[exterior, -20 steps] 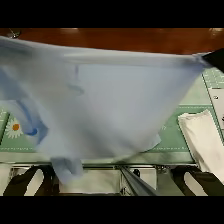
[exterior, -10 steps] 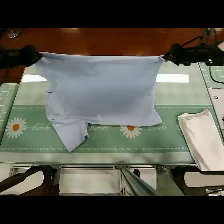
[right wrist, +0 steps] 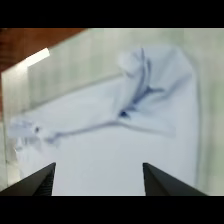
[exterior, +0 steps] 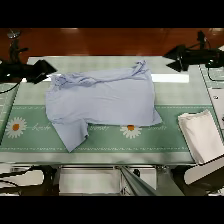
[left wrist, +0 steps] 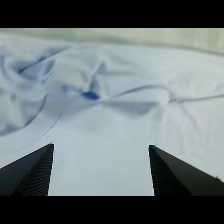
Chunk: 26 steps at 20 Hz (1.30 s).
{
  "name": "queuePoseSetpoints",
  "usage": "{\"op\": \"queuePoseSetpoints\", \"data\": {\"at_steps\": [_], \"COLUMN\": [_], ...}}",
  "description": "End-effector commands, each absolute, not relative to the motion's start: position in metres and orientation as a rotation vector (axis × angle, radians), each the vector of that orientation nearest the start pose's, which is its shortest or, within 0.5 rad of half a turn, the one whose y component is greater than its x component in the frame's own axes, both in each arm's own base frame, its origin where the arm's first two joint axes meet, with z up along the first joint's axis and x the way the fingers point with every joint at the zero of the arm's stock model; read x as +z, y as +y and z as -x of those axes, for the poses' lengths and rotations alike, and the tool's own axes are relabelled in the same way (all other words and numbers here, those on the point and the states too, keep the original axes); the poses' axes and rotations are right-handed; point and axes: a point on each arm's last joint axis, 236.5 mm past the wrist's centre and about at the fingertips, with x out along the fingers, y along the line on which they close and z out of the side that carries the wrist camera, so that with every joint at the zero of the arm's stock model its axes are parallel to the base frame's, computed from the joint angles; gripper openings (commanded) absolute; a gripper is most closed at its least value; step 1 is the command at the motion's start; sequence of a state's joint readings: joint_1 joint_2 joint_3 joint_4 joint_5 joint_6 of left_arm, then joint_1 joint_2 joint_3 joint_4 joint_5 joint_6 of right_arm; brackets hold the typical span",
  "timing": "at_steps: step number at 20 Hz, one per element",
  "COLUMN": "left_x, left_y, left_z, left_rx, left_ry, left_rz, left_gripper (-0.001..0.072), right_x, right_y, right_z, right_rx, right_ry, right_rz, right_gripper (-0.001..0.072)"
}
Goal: Fold the shirts.
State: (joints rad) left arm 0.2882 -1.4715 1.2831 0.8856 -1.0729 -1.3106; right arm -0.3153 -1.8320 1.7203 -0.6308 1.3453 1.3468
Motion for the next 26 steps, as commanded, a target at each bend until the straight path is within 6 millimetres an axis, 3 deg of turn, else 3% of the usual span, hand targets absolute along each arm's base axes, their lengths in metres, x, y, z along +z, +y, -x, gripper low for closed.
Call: {"op": "queuePoseSetpoints", "data": {"at_steps": [1, 3, 7, 9, 12, 16, 18, 19, 20, 21, 24, 26], "left_x": [-0.017, -0.033, -0.06, -0.075, -0.08, -0.095, -0.096, -0.093, -0.086, -0.076, -0.054, -0.05], "left_y": [0.06, 0.081, 0.056, 0.046, 0.029, -0.012, -0.022, -0.024, -0.027, -0.03, -0.029, -0.027], "left_z": [-0.356, -0.316, -0.281, -0.281, -0.304, -0.312, -0.314, -0.315, -0.315, -0.316, -0.325, -0.33], "left_rx": [-0.066, 0.022, -0.008, -0.005, -0.054, -0.138, -0.166, -0.19, -0.244, -0.315, -0.386, -0.383], "left_ry": [1.454, 1.49, 1.388, 1.36, 1.283, 1.356, 1.377, 1.378, 1.378, 1.373, 1.356, 1.346], "left_rz": [0.651, 0.753, 1.022, 1.076, 1.094, 1.058, 1.047, 1.031, 1.001, 0.96, 0.92, 0.917], "left_gripper": [0.0702, 0.0701, 0.0701, 0.0701, 0.0701, 0.0701, 0.0697, 0.057, 0.0136, 0.0028, 0.0028, 0.0028], "right_x": [0.003, -0.009, -0.012, -0.021, -0.032, -0.032, -0.032, -0.034, -0.04, -0.05, -0.071, -0.071], "right_y": [-0.051, -0.061, -0.011, 0.01, 0.026, 0.032, 0.032, 0.032, 0.029, 0.022, 0.005, 0.007], "right_z": [-0.411, -0.381, -0.334, -0.312, -0.289, -0.282, -0.28, -0.277, -0.272, -0.262, -0.236, -0.24], "right_rx": [0.261, 0.147, 0.214, 0.23, 0.249, 0.267, 0.268, 0.262, 0.237, 0.189, 0.057, 0.056], "right_ry": [1.449, 1.351, 1.125, 1.127, 1.173, 1.2, 1.211, 1.225, 1.256, 1.307, 1.433, 1.424], "right_rz": [-0.682, -0.754, -0.885, -0.925, -0.958, -0.969, -0.973, -0.968, -0.953, -0.928, -0.882, -0.888], "right_gripper": [0.0629, 0.0629, 0.0629, 0.063, 0.0629, 0.063, 0.0629, 0.063, 0.0629, 0.0629, 0.0629, 0.063]}}
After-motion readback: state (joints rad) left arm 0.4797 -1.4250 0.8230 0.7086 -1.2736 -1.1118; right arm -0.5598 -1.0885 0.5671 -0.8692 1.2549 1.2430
